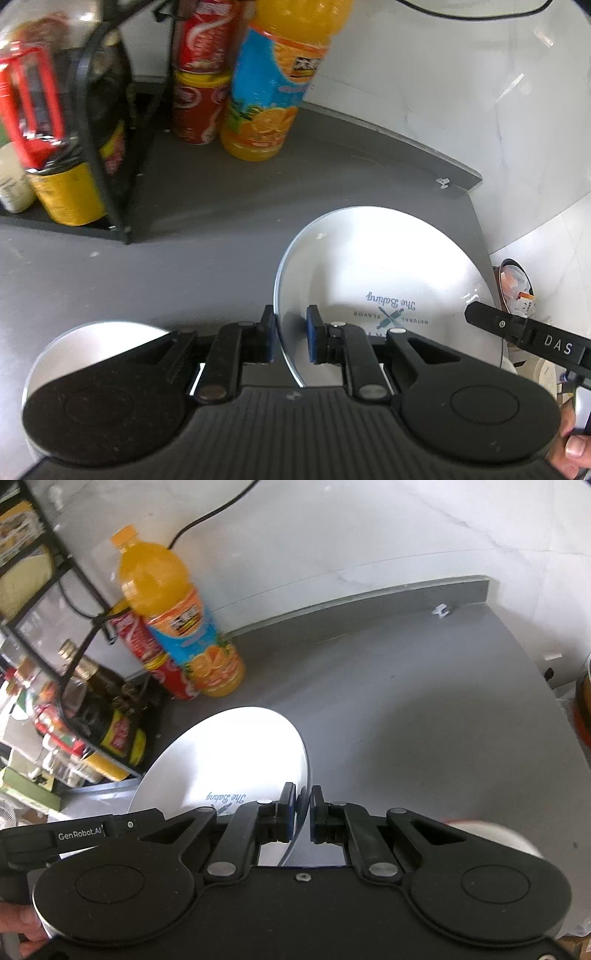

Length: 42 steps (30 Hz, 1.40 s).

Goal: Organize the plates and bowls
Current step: 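Carry the 'BAKERY' plate with both grippers and lower it onto the plate stack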

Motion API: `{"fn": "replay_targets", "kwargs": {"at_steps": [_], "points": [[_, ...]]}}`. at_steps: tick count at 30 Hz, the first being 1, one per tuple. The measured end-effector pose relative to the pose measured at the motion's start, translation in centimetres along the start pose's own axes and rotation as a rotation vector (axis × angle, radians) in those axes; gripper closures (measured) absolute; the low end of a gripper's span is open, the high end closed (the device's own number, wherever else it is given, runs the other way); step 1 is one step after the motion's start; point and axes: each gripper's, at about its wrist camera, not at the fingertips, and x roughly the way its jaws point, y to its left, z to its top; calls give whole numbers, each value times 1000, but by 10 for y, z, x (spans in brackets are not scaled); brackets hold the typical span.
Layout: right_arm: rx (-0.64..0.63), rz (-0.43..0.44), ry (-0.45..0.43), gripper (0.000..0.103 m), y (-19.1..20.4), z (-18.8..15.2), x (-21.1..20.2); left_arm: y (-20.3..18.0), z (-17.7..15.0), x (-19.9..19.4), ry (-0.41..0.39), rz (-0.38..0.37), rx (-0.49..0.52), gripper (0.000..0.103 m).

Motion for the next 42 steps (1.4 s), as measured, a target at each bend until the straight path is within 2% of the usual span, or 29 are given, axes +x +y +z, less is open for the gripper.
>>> {"fn": "replay_targets", "kwargs": {"at_steps": [15, 23, 33, 42], "points": [[-63, 58, 36, 96, 60, -48, 1, 68, -46, -50, -25, 49, -75, 88], [-68, 70, 66, 96, 73, -72, 5, 99, -72, -61, -17, 80, -115, 88], [-56, 50, 107, 96, 72, -98, 9, 116, -95, -62, 15, 98, -128, 88], [-64, 50, 118, 96, 76, -102, 11, 117, -105, -56, 35, 113, -120, 88]]}}
